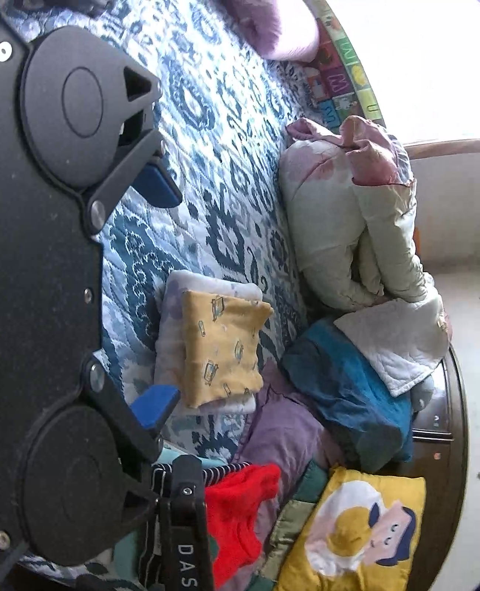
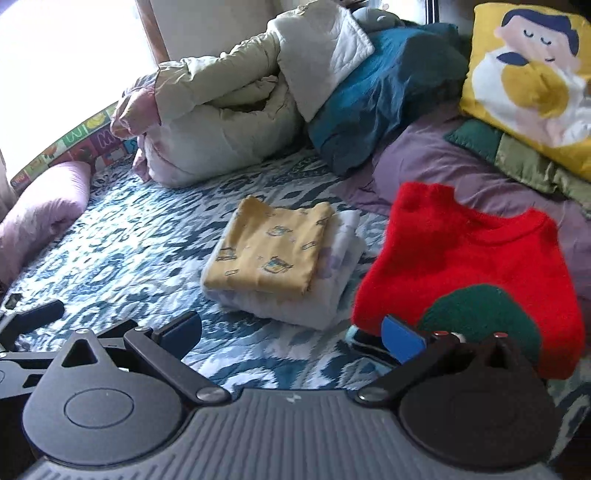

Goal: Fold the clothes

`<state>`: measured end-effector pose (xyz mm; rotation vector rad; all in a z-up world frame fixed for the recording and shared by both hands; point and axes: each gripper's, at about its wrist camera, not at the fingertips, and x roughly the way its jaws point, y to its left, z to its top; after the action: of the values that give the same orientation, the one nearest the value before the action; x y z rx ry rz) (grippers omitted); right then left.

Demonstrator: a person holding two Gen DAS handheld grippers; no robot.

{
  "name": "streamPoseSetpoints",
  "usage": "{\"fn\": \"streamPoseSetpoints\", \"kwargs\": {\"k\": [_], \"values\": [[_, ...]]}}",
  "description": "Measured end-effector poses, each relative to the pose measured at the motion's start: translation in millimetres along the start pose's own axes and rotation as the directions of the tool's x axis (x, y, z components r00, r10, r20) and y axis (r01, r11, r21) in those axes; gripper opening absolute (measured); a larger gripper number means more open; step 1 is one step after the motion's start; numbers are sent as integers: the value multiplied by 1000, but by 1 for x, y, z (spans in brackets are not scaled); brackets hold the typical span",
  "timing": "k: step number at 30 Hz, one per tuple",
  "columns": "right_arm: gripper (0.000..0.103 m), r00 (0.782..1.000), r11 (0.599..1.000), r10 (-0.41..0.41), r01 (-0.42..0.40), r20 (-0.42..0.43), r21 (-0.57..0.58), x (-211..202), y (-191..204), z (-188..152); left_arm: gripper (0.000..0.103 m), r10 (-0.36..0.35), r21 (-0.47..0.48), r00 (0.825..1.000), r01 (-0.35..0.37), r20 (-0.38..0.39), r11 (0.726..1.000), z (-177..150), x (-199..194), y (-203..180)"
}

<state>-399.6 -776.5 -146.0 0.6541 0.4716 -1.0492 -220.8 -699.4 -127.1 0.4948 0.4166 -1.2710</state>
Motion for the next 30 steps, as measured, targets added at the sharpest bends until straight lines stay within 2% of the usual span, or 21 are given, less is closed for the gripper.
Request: {"fn": "streamPoseSetpoints", "kwargs": {"k": [9, 12, 15, 20, 30], "values": [[103, 999, 999, -27, 27, -18, -18, 7, -4, 0, 103, 70, 28, 997, -69, -40, 997, -3, 5, -10], [103, 998, 998, -56, 55, -19, -36, 10, -3, -1, 103, 100, 6, 994, -100, -39, 995, -7, 3, -3], [103, 998, 998, -48, 47, -29, -36, 14, -4, 0, 103, 87, -31, 995, -89, -48, 996, -8, 5, 3], [103, 998, 997, -47, 45, -36, -55, 17, 2, -1, 103, 101, -29, 994, -102, -40, 994, -3, 10, 2], [103, 998, 996, -54, 51, -42, -75, 19, 4, -1, 103, 72, -37, 997, -73, -32, 997, -1, 7, 5]]}}
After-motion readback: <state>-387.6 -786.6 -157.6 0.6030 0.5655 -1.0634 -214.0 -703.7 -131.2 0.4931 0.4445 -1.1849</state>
